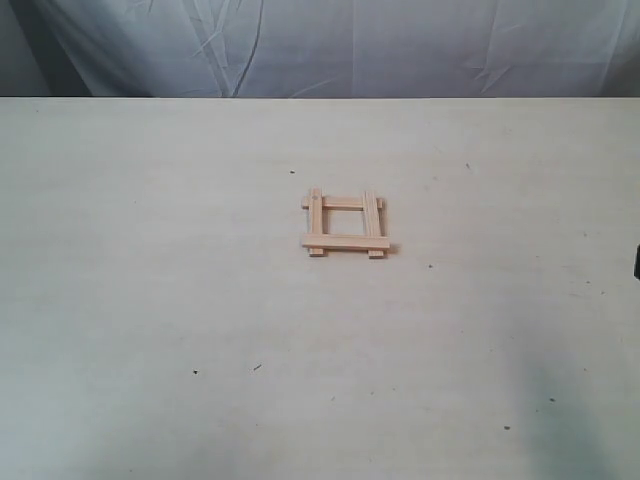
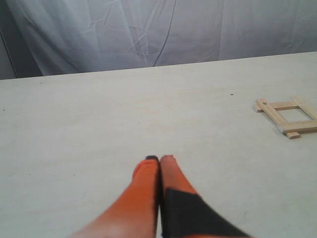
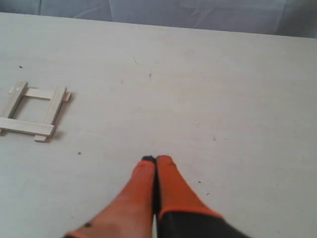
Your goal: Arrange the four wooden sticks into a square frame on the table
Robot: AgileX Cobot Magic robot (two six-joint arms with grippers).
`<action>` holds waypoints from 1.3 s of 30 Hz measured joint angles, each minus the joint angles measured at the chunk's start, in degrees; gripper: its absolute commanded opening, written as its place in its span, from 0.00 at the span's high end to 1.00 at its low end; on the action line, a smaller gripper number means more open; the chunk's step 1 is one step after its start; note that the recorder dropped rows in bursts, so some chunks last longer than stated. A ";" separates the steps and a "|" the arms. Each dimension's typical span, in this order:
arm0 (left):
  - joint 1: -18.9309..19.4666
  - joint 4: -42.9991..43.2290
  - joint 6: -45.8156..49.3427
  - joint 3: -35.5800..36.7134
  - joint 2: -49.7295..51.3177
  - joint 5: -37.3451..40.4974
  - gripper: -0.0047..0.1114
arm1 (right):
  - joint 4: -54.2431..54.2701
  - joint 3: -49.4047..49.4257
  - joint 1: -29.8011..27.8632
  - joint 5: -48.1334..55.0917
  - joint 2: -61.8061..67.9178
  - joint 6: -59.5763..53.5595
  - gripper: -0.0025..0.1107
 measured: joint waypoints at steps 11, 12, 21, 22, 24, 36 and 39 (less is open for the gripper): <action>0.00 0.00 0.00 0.00 0.00 0.00 0.96 | 0.00 1.99 0.00 -0.11 -12.25 0.25 0.99; 0.00 0.00 0.00 0.00 0.00 0.00 0.96 | 0.00 1.99 -0.13 -0.11 -13.34 0.25 0.99; 0.00 0.00 0.00 0.00 0.00 0.00 0.96 | 1.37 2.27 -6.22 -0.70 -27.27 0.25 0.99; 0.00 0.00 0.00 0.00 0.00 0.00 0.96 | 1.37 2.90 -6.78 -1.92 -28.92 0.25 0.99; 0.00 0.00 0.00 0.00 0.00 0.00 0.96 | 1.37 5.75 -7.88 -6.75 -32.03 0.25 0.99; 0.00 0.00 0.00 0.00 0.00 0.00 0.96 | 1.37 21.00 -9.32 -17.12 -36.65 0.25 0.99; 0.00 0.00 0.00 0.00 0.00 0.00 0.96 | 1.37 21.00 -9.32 -12.01 -36.65 0.25 0.99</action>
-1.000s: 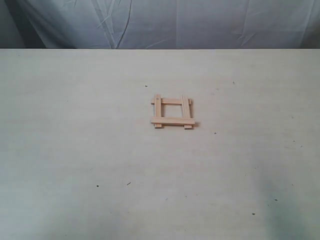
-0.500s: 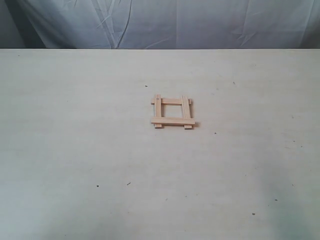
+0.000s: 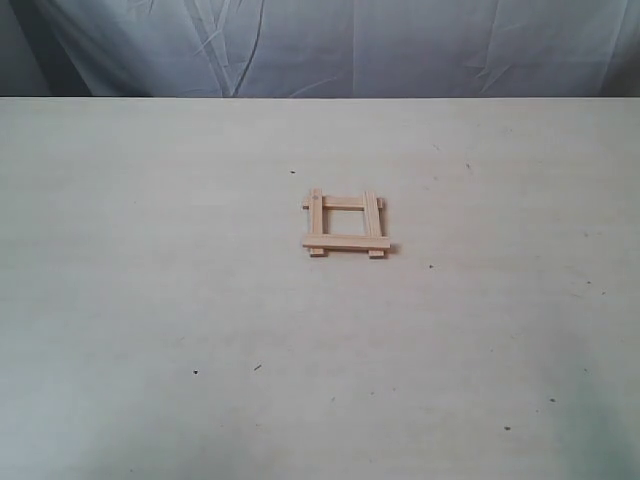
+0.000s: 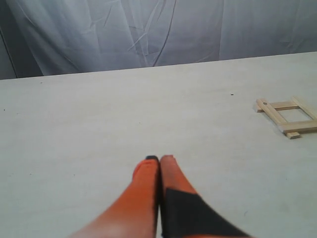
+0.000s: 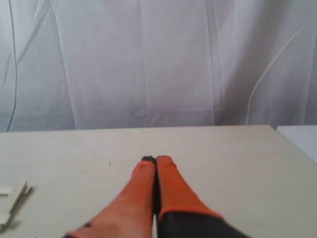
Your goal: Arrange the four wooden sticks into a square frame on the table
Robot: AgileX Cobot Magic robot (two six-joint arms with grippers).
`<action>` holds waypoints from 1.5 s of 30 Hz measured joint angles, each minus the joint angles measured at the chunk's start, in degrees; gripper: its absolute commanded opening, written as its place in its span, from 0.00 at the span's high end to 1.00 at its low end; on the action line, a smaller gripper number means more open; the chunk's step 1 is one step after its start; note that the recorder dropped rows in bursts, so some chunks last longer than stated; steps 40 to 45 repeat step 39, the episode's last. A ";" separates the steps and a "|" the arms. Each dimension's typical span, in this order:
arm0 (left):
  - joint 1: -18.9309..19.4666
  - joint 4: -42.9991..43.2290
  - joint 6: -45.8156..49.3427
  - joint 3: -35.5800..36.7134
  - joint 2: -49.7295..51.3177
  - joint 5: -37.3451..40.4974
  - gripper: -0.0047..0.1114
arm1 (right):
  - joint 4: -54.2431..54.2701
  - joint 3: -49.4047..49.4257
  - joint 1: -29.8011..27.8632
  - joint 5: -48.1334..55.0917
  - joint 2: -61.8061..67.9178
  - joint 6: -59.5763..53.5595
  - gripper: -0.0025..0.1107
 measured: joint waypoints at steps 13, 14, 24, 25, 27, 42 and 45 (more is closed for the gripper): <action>0.00 0.00 0.00 0.00 0.00 0.00 0.96 | 0.10 0.33 0.00 12.27 -0.08 0.00 0.99; 0.00 0.00 0.00 0.00 0.00 0.00 0.96 | 0.10 0.33 0.00 12.39 -0.08 0.00 0.99; 0.00 0.00 0.00 0.00 0.00 0.00 0.96 | 0.10 0.33 0.00 12.39 -0.08 0.00 0.99; 0.00 0.00 0.00 0.00 0.00 0.00 0.96 | 0.10 0.33 0.00 12.39 -0.08 0.00 0.99; 0.00 0.00 0.00 0.00 0.00 0.00 0.96 | 0.10 0.33 0.00 12.39 -0.08 0.00 0.99; 0.00 0.00 0.00 0.00 0.00 0.00 0.96 | 0.10 0.33 0.00 12.39 -0.08 0.00 0.99; 0.00 0.00 0.00 0.00 0.00 0.00 0.96 | 0.10 0.33 0.00 12.39 -0.08 0.00 0.99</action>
